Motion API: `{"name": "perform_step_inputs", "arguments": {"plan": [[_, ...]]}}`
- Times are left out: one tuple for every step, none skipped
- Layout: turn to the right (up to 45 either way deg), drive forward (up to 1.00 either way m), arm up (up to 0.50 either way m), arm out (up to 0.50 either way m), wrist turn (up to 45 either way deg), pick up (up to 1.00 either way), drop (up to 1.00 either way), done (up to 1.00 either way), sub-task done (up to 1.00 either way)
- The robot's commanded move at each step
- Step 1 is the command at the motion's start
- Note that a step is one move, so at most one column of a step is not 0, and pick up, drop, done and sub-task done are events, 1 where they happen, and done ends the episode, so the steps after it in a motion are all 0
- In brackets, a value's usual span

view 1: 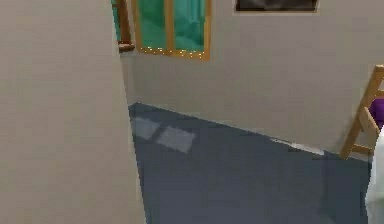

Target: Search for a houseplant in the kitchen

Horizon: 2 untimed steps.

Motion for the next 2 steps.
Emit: {"name": "perform_step_inputs", "arguments": {"plan": [[-45.0, 0.0, 0.0, 0.0, 0.0, 0.0, 0.0, 0.0, 0.0], [-45.0, 0.0, 0.0, 0.0, 0.0, 0.0, 0.0, 0.0, 0.0]]}}
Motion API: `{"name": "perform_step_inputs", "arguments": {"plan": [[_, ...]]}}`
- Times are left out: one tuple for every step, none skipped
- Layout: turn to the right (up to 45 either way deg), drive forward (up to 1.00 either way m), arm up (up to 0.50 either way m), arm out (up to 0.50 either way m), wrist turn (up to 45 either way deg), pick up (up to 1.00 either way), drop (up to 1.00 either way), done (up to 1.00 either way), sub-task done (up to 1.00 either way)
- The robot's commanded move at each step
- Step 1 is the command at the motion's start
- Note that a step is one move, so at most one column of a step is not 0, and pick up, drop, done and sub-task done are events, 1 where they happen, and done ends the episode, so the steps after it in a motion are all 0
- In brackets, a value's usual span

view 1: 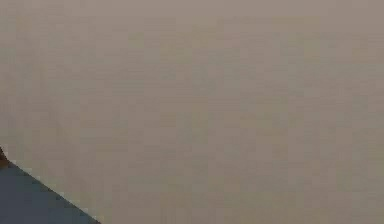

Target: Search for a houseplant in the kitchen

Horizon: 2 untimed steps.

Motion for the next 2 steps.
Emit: {"name": "perform_step_inputs", "arguments": {"plan": [[-45.0, 0.0, 0.0, 0.0, 0.0, 0.0, 0.0, 0.0, 0.0], [-24.0, 0.0, 0.0, 0.0, 0.0, 0.0, 0.0, 0.0, 0.0]]}}
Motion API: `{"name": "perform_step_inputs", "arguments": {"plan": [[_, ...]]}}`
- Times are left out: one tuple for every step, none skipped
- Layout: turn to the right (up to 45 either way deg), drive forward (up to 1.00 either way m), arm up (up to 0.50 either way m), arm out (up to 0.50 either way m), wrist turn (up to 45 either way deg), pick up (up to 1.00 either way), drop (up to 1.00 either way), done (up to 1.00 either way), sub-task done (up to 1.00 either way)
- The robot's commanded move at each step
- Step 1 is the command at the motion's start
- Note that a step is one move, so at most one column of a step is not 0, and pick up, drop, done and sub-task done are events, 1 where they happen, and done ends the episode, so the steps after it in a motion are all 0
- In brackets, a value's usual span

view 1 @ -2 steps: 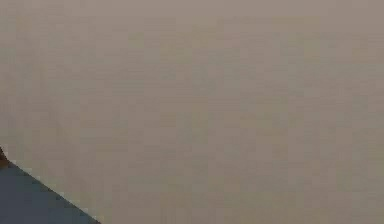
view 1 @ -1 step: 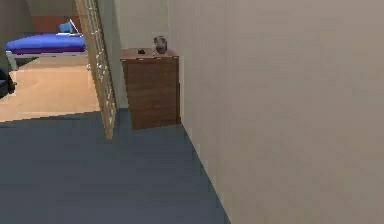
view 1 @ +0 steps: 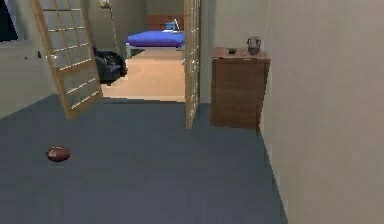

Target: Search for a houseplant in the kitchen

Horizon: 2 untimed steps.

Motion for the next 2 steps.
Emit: {"name": "perform_step_inputs", "arguments": {"plan": [[0.0, 0.35, 0.0, 0.0, 0.0, 0.0, 0.0, 0.0, 0.0], [-45.0, 0.0, 0.0, 0.0, 0.0, 0.0, 0.0, 0.0, 0.0]]}}
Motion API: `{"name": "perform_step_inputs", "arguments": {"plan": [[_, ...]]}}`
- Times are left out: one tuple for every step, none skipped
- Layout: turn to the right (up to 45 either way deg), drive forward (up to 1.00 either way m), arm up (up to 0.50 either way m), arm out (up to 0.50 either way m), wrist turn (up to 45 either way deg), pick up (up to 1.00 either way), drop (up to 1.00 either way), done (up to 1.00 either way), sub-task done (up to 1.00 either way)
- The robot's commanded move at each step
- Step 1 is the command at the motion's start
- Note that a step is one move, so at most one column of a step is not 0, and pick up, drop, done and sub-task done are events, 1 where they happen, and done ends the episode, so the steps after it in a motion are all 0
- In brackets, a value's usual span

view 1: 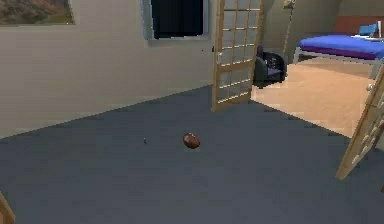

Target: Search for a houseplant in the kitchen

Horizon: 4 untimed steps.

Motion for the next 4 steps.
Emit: {"name": "perform_step_inputs", "arguments": {"plan": [[-9.0, 0.0, 0.0, 0.0, 0.0, 0.0, 0.0, 0.0, 0.0], [0.0, 0.9, 0.0, 0.0, 0.0, 0.0, 0.0, 0.0, 0.0], [-27.0, 0.0, 0.0, 0.0, 0.0, 0.0, 0.0, 0.0, 0.0], [0.0, 0.9, 0.0, 0.0, 0.0, 0.0, 0.0, 0.0, 0.0]]}}
